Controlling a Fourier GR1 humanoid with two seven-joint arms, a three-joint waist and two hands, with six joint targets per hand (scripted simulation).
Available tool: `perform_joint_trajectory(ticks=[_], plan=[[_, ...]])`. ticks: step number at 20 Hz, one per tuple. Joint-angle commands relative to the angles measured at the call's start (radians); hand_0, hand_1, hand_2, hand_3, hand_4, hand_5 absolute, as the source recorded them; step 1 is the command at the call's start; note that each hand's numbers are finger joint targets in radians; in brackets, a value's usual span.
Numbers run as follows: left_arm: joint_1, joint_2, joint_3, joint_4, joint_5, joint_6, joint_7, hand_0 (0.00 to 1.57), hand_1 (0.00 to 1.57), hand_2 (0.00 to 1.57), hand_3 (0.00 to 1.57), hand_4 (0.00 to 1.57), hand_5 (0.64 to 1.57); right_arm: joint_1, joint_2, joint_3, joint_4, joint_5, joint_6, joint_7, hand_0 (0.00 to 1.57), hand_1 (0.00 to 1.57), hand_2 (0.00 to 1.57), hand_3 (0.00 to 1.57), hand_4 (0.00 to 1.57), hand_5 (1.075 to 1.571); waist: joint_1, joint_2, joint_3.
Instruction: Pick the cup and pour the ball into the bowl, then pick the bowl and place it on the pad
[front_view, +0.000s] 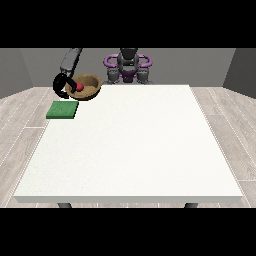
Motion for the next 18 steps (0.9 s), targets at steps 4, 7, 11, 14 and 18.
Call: perform_joint_trajectory(ticks=[4, 7, 11, 14, 18], plan=[[0.060, 0.029, 0.019, 0.031, 0.002, -0.018, -0.021, 0.00, 0.00, 0.00, 0.00, 1.20, 1.545, -0.075, -0.238, -0.102, 0.037, -0.054, 0.142, 0.165, 1.57, 1.57, 1.57, 0.67, 1.08, 1.566, -0.047, -0.023, 0.0006], [0.103, 0.021, 0.032, 0.033, -0.005, -0.019, -0.094, 0.00, 0.00, 0.00, 0.00, 1.20, 1.543, -0.092, -0.286, -0.136, 0.075, -0.072, 0.196, 0.160, 1.57, 1.57, 1.57, 0.58, 1.09, 1.564, -0.052, -0.003, 0.0007], [0.044, 0.062, 0.039, 0.073, 0.000, -0.011, -0.139, 0.00, 0.00, 0.00, 0.00, 1.21, 1.550, -0.186, -0.272, -0.117, 0.103, -0.037, 0.166, 0.153, 1.57, 1.57, 1.57, 0.46, 1.11, 1.567, -0.054, 0.089, 0.0007], [0.073, 0.062, 0.048, 0.092, 0.012, -0.049, -0.193, 0.00, 0.00, 0.00, 0.00, 1.21, 1.555, -0.217, -0.294, -0.162, 0.149, -0.063, 0.186, 0.106, 1.57, 1.57, 1.57, 0.46, 1.11, 1.567, -0.041, 0.122, 0.0008], [0.074, 0.133, 0.092, 0.150, 0.038, -0.091, -0.208, 0.00, 0.00, 0.00, 0.00, 1.21, 1.553, -0.232, -0.275, -0.189, 0.189, -0.090, 0.186, 0.092, 1.57, 1.57, 1.57, 0.45, 1.07, 1.566, -0.036, 0.155, 0.0004]])
